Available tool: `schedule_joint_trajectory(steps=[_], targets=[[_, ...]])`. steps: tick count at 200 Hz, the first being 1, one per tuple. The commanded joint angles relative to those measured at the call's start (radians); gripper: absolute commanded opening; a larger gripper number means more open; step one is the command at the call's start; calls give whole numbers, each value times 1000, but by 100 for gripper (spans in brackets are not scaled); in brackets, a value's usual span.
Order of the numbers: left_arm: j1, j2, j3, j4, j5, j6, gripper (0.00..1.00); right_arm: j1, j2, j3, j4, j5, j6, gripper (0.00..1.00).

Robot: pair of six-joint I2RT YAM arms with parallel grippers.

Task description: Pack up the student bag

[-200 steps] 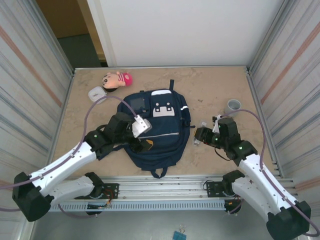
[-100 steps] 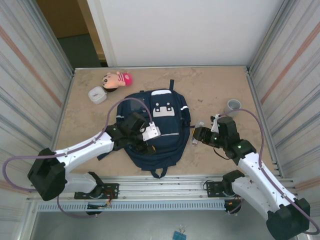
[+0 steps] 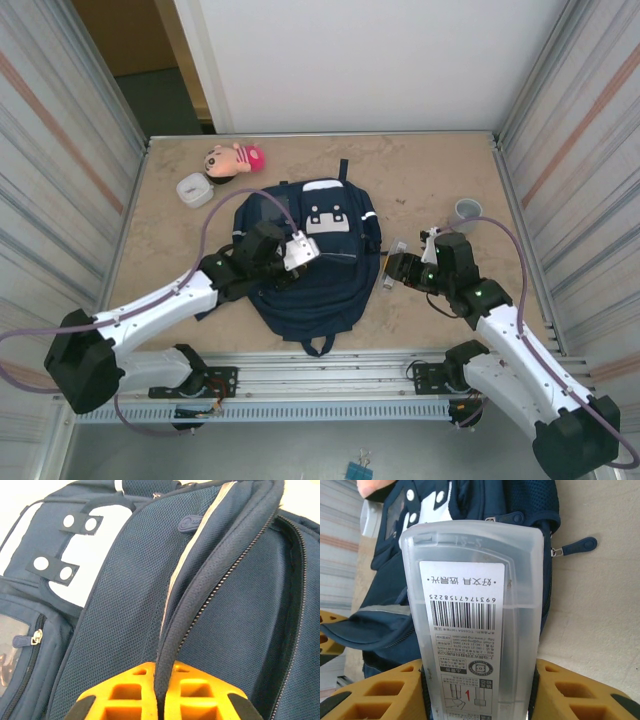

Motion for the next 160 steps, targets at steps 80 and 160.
schedule_joint_trajectory(steps=[80, 160], targets=[[-183, -19, 127, 38, -69, -407, 0, -268, 169, 131, -29, -304, -53, 34], [-168, 32, 252, 2, -183, -585, 0, -253, 71, 146, -182, -391, 88, 35]])
